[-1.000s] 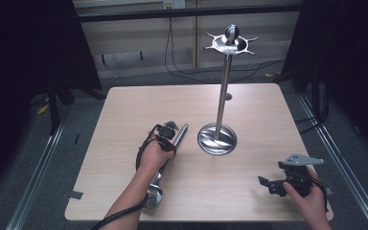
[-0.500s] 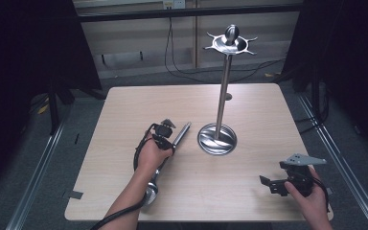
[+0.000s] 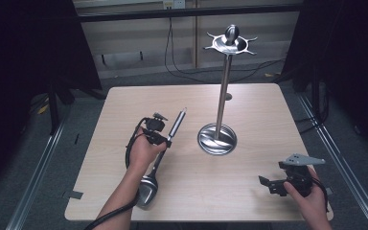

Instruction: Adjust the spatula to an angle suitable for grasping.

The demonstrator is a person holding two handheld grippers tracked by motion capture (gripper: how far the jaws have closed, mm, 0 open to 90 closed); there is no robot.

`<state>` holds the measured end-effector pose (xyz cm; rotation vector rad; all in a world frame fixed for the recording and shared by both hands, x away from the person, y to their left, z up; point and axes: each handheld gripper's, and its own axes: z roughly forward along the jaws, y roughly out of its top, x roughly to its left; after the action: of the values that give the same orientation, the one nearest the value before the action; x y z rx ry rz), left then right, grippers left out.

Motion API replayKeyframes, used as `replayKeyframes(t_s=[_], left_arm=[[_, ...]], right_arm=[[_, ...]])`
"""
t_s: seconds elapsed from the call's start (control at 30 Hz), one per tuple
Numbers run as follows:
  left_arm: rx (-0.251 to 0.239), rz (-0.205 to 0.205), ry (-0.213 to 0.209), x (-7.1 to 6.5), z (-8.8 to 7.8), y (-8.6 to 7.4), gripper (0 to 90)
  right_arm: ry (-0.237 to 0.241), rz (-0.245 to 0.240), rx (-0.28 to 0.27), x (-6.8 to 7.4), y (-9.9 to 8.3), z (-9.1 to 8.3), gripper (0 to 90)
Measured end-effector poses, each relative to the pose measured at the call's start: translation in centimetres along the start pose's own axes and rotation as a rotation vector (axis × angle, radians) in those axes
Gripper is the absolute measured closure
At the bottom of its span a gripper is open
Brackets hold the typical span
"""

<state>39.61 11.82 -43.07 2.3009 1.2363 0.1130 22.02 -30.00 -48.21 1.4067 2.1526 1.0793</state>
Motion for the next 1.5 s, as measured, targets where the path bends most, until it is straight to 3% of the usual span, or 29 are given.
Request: replayKeyframes(t_s=[0.23, 0.6, 0.67, 0.7, 0.73, 0.8, 0.83, 0.87, 0.9, 1.07, 1.5], left_arm=[[-0.13, -0.023, -0.035, 0.5, -1.5, -0.1, 75.3], [-0.23, 0.018, -0.036, 0.3, -3.6, -0.3, 75.3], [-0.277, 0.007, -0.037, 0.1, -3.8, -0.4, 75.3], [-0.266, 0.033, -0.031, 0.1, -4.0, -0.4, 75.3], [-0.295, 0.023, -0.038, -0.1, -4.1, -0.4, 75.3], [-0.286, 0.048, -0.035, 0.0, -4.5, -0.4, 75.3], [-0.314, 0.021, -0.045, -0.2, -4.5, -0.4, 75.3], [-0.321, 0.023, -0.046, -0.2, -4.6, -0.4, 75.3], [-0.318, 0.051, -0.045, -0.1, -4.9, -0.4, 75.3], [-0.374, 0.074, -0.052, -0.4, -5.6, -0.5, 75.3], [-0.577, 0.103, -0.086, -1.3, -7.8, -0.6, 75.4]], right_arm=[[0.002, 0.0, 0.001, 0.0, 0.0, 0.0, 2.1], [0.01, 0.005, -0.005, 0.1, 0.1, 0.0, 2.1], [0.009, 0.006, -0.005, 0.1, 0.1, 0.0, 2.1], [0.009, 0.002, -0.005, 0.0, 0.0, 0.0, 2.1], [0.009, 0.004, -0.007, 0.0, 0.0, 0.0, 2.1], [0.008, 0.005, -0.006, 0.0, 0.0, 0.0, 2.1], [0.008, 0.005, -0.007, 0.0, 0.0, 0.0, 2.1], [0.009, 0.007, -0.007, 0.1, 0.0, 0.0, 2.1], [0.009, 0.007, -0.006, 0.1, 0.1, 0.0, 2.1], [0.008, 0.005, -0.006, 0.2, 0.1, 0.0, 2.1], [0.011, 0.001, -0.006, 0.2, 0.1, 0.1, 2.1]])
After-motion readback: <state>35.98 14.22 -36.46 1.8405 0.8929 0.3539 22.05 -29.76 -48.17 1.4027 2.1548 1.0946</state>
